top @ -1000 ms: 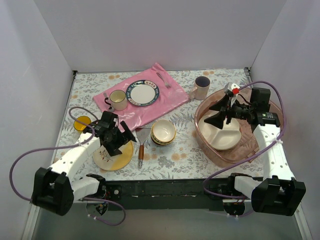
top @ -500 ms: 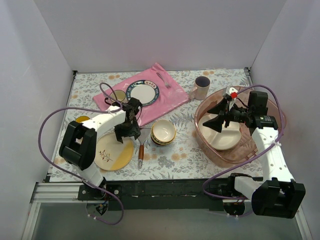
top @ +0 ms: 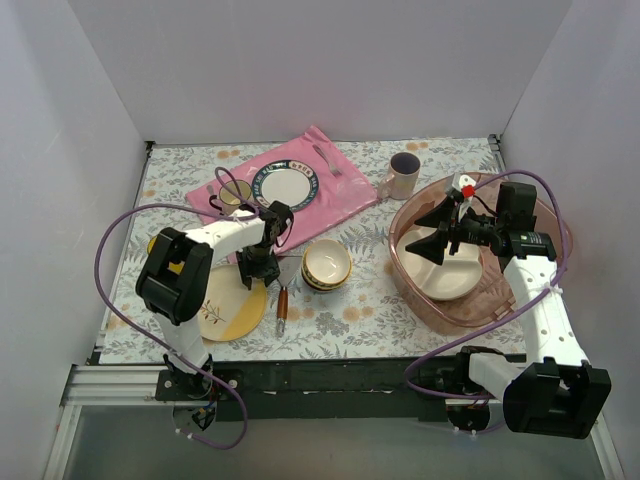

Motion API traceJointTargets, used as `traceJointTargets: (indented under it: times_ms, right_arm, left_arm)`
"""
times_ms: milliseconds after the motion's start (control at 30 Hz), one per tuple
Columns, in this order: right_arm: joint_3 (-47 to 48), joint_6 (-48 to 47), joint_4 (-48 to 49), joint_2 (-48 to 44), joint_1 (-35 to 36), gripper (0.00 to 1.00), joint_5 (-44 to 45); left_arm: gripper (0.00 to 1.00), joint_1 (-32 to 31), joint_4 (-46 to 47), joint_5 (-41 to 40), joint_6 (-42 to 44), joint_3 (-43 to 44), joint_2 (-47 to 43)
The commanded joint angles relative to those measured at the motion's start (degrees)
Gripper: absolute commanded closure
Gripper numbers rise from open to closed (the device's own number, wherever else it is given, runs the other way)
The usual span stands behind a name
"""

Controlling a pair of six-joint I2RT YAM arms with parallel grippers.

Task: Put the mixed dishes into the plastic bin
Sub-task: Pick up the plate at the center of the board.

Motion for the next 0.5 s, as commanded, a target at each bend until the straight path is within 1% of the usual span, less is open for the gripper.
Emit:
traceJointTargets:
  times_ms: [0,333,467]
  right_arm:
    - [-0.75,-0.43,1.48,-1.27,0.17,0.18,-0.91]
    - [-0.84,-0.43,1.48,-1.44,0.17,0.18,-1.35]
    - [-0.93,-0.52,1.57,-1.45,0.17,0.18,-1.44]
  left_arm:
    - [0.57,-0.26,1.54,-2.16,-0.61,0.9,0.77]
    - [0.63,-0.26,0.58,-3.65,0.1,2.57,4.9]
    - [0.68,-0.35,0.05,-4.0,0.36,4.06,6.05]
